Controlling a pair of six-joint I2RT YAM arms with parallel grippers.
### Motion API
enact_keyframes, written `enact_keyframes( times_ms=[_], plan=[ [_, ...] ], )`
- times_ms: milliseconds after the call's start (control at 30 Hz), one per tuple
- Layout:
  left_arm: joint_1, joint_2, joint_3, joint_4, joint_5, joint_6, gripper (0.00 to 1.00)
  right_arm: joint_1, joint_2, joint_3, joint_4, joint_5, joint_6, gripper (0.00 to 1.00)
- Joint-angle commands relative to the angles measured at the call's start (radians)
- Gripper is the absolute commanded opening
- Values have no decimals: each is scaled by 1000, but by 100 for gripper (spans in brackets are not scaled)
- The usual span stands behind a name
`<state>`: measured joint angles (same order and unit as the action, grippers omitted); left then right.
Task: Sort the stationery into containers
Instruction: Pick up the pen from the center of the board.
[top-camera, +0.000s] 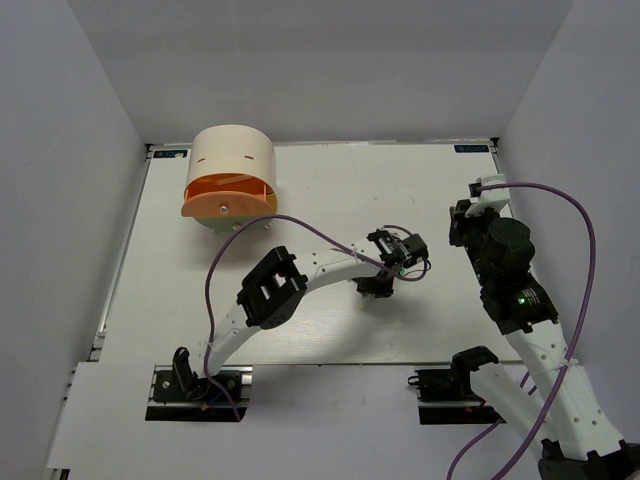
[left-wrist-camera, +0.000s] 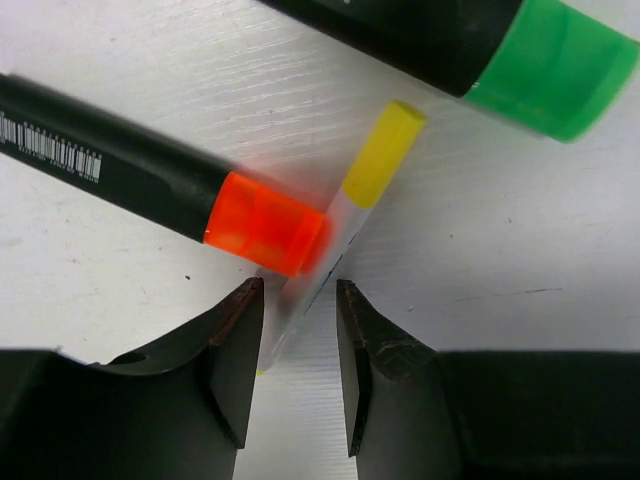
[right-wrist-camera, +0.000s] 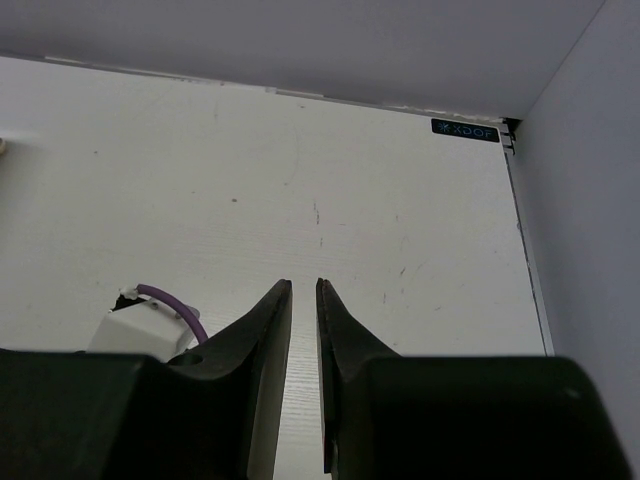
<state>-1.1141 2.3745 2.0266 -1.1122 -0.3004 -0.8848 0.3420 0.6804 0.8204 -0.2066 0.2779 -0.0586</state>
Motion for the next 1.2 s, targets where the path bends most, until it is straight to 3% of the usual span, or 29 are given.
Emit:
enact_keyframes(
  times_ms=[0,133,233,400,500,800,1033,1167],
  plan=[
    [3,32,-75,48,10,101,46,3,-13,2,52,1,6,22],
    [3,11,-132,98,52,155,46,3,-13,2,52,-5,6,22],
    [3,-9,-209,165,90,185,40,-1,-18,0,55,-5,8,22],
    [3,-70,-327,224,107,218,14,5,-22,-3,52,-13,8,22],
    [3,-124,-396,279,107,243,6,3,-31,-4,52,-16,8,22],
    [-15,-380,-502,397,175,385,0,5,-41,-12,58,-22,2,24],
    [5,-625,-574,434,132,441,0,5,-50,-20,62,-32,0,24],
    [5,-750,-588,413,5,506,0,2,-51,-21,62,-32,-3,24]
  ],
)
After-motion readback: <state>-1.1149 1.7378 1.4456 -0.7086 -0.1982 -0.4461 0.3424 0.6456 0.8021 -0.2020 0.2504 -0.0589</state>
